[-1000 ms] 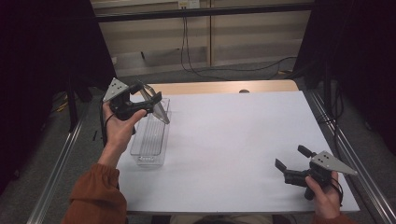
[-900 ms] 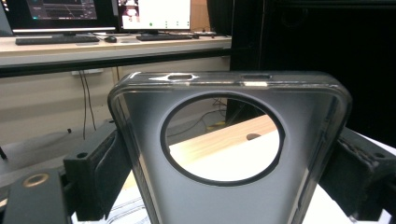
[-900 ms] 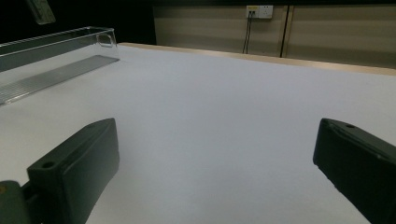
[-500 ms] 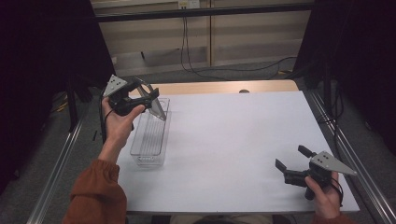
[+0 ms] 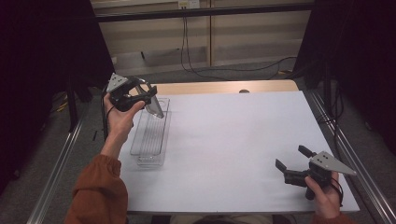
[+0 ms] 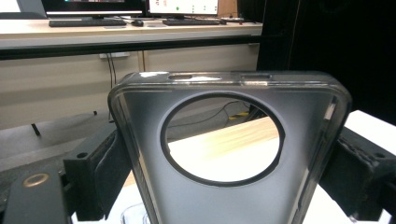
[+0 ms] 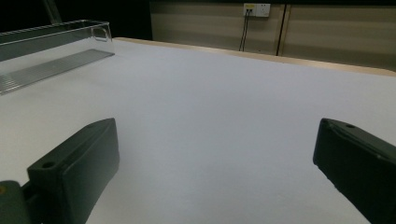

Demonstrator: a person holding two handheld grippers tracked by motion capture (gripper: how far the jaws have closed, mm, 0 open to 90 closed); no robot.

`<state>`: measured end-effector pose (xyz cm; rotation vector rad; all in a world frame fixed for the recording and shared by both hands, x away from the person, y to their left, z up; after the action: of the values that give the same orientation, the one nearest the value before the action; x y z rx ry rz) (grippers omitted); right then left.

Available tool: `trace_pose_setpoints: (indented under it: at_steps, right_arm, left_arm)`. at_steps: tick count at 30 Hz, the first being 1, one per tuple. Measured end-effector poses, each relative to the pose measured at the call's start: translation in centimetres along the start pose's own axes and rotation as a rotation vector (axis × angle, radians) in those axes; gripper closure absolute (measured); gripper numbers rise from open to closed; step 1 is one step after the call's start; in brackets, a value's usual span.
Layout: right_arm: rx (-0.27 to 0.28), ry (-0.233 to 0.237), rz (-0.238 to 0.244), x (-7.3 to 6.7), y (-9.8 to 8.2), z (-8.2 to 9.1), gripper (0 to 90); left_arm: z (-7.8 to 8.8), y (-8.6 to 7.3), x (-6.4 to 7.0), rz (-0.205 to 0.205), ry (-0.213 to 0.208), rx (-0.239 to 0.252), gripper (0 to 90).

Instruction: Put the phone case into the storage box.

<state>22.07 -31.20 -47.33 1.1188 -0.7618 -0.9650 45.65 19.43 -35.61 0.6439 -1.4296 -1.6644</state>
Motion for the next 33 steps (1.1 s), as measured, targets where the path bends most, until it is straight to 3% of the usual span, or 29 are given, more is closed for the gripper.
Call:
trace_pose_setpoints:
  at_steps: [10, 15, 22, 33]
  right_arm:
    - [0.001, 0.001, 0.006, 0.0, 0.0, 0.0, 0.0]
    - [-0.003, -0.003, 0.005, 0.0, 0.0, -0.1, 0.0]
    - [-0.003, 0.002, 0.007, 0.0, 0.0, -0.1, 0.0]
    - [-0.008, 0.011, 0.011, -0.1, -0.1, -0.1, 0.0]
  left_arm:
    - [-1.4, -0.1, -0.4, -0.015, 0.007, -0.030, 12.0]
    - [-2.3, -0.3, -0.6, -0.003, 0.022, -0.035, 11.9]
    - [-3.4, -0.4, -1.4, 0.015, 0.041, -0.080, 11.9]
    - [-4.9, -1.2, -1.8, 0.027, 0.053, -0.087, 11.8]
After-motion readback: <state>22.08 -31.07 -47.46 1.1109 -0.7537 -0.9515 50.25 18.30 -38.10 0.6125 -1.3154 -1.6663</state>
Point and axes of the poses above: each handheld gripper's, and its own axes: z roughly backward along the jaws, y roughly out of its top, x roughly to its right, the point moved 2 cm from there along -z, roughly forward along the jaws, and after that the axes turned 5 degrees about z, right-handed, at the moved point
